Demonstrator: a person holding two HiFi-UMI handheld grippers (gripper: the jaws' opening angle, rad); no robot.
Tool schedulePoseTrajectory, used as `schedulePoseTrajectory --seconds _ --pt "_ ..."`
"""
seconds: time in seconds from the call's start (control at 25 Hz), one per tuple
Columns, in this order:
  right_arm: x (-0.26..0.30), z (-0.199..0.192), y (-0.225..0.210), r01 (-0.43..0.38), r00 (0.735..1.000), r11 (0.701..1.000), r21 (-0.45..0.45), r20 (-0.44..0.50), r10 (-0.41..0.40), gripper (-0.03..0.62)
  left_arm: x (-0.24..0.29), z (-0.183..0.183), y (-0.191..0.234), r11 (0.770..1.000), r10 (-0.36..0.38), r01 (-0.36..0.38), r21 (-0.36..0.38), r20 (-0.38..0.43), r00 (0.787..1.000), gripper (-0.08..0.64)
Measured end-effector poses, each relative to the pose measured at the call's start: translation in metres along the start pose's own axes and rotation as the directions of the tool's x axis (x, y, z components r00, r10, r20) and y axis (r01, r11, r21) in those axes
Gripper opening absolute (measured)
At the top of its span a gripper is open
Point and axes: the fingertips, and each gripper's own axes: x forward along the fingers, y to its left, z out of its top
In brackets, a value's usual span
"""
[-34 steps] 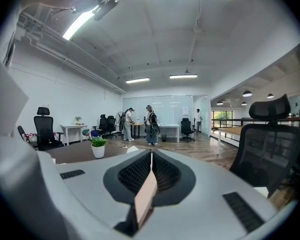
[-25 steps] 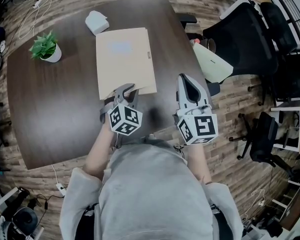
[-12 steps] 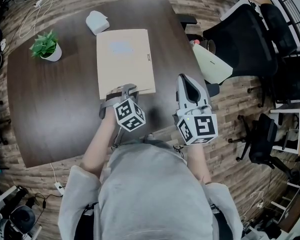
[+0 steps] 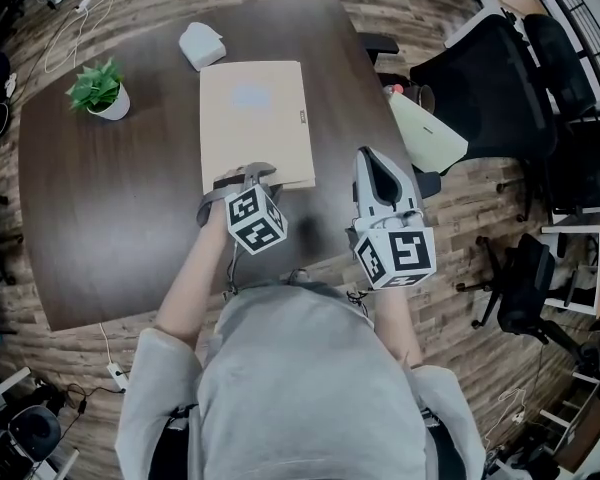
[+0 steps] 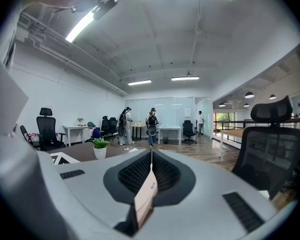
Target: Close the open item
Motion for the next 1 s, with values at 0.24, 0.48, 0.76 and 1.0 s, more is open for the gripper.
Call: schedulePoseTrajectory --seconds 0.24,0.48,0.76,1.0 --pt "-0.003 0.002 -0.002 0.012 1.0 1.0 -0.007 0.005 -0.012 0.014 0.0 0.001 -0.004 0.998 -0.061 0.06 0.018 0.028 0.998 0.132" --pt "-0.009 0.002 -0.003 0.028 1.0 1.0 -0.009 0.003 -0.028 0.014 0.0 0.001 -0.009 0.951 -0.185 0.209 -0.226 0.123 0.975 0.209" --pt "-0.014 0.001 -0.005 0.046 0.999 0.999 -0.011 -0.003 -0.046 0.014 0.004 -0.005 0.018 0.928 -0.042 0.064 -0.367 0.069 0.997 0.026" --pt "-0.02 0.0 -0.007 0.053 0.999 0.999 -0.012 -0.006 -0.053 0.014 0.01 -0.007 0.017 0.943 -0.035 0.005 -0.333 -0.083 0.996 0.011"
